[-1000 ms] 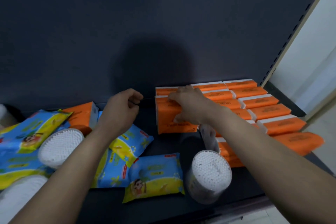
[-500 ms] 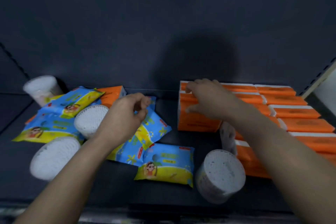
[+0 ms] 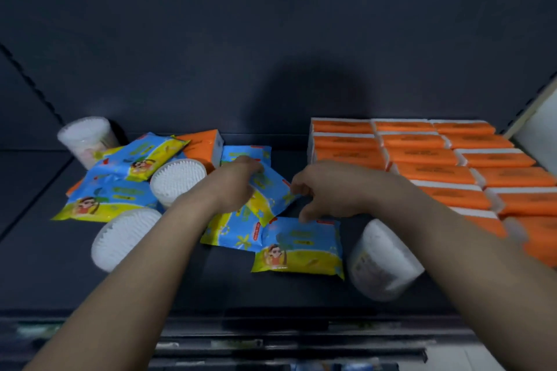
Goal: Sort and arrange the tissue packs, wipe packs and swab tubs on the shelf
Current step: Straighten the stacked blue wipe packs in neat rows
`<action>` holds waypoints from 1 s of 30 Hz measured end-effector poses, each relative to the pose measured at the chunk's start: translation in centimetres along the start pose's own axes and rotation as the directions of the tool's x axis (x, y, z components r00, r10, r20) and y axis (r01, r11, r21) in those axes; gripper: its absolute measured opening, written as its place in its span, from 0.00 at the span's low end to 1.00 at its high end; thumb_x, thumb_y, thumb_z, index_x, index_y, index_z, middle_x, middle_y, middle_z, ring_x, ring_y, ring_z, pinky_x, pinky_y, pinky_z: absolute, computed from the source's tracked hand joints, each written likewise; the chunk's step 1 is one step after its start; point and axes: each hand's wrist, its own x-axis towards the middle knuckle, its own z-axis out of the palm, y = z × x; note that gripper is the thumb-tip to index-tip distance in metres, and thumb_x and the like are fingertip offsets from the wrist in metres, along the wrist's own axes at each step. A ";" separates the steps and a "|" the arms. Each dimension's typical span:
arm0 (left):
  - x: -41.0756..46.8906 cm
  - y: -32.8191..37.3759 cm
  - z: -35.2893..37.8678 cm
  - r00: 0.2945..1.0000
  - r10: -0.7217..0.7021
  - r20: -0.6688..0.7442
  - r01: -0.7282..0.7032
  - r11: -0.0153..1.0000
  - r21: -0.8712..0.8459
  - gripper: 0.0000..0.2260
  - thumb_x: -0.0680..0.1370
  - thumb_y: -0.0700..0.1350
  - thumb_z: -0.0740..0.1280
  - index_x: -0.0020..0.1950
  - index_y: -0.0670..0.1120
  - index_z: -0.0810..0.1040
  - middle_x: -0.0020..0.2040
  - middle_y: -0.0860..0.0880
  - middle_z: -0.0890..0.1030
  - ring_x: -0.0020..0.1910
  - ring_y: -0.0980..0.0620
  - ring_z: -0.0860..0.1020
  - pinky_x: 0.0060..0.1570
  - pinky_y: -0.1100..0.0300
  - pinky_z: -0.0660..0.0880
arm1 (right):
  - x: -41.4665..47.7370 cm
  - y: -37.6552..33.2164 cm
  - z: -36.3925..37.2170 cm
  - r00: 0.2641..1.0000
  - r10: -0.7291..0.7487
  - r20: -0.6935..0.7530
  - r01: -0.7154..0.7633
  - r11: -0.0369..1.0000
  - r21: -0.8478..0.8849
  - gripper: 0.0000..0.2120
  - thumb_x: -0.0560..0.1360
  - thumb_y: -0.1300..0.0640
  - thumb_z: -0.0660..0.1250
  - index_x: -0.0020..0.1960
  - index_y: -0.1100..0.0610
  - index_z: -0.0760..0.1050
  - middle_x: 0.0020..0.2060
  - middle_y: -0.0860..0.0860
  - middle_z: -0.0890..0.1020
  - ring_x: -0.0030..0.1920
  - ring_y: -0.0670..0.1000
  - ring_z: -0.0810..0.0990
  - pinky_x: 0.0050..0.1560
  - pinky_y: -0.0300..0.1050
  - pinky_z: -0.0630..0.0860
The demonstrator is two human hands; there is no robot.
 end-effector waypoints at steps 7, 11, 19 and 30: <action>3.6 0.5 -1.7 0.907 -0.011 0.421 -0.125 0.948 0.292 0.31 0.78 0.39 0.58 0.76 0.56 0.49 0.77 0.50 0.49 0.75 0.43 0.51 0.69 0.54 0.59 | 0.6 -1.4 2.5 0.964 0.196 0.181 -0.186 0.980 -0.070 0.25 0.69 0.51 0.73 0.62 0.60 0.74 0.56 0.54 0.80 0.54 0.55 0.79 0.45 0.41 0.72; 4.5 0.4 -2.0 0.930 0.048 0.364 -0.191 0.910 0.367 0.33 0.72 0.41 0.69 0.73 0.55 0.58 0.72 0.47 0.58 0.69 0.40 0.59 0.61 0.50 0.68 | 0.9 -1.7 3.5 0.941 0.261 0.217 -0.264 0.964 -0.017 0.30 0.69 0.52 0.74 0.67 0.61 0.71 0.60 0.56 0.78 0.58 0.57 0.77 0.56 0.48 0.76; 1.6 -0.6 -4.9 0.943 0.327 0.070 -0.334 0.919 0.211 0.12 0.68 0.44 0.73 0.47 0.49 0.73 0.48 0.50 0.74 0.53 0.47 0.72 0.49 0.55 0.67 | 0.6 -2.6 4.1 0.930 0.331 0.161 -0.357 0.919 0.171 0.34 0.68 0.51 0.75 0.70 0.58 0.67 0.65 0.54 0.73 0.65 0.55 0.72 0.62 0.44 0.70; -6.2 -2.3 -7.1 0.938 0.130 -0.321 -0.263 0.870 -0.418 0.10 0.66 0.44 0.76 0.43 0.49 0.79 0.39 0.53 0.82 0.40 0.54 0.80 0.42 0.56 0.78 | -1.8 -3.6 0.5 0.899 0.401 -0.175 -0.382 0.915 0.132 0.14 0.73 0.53 0.69 0.57 0.56 0.75 0.53 0.51 0.80 0.55 0.53 0.77 0.34 0.39 0.66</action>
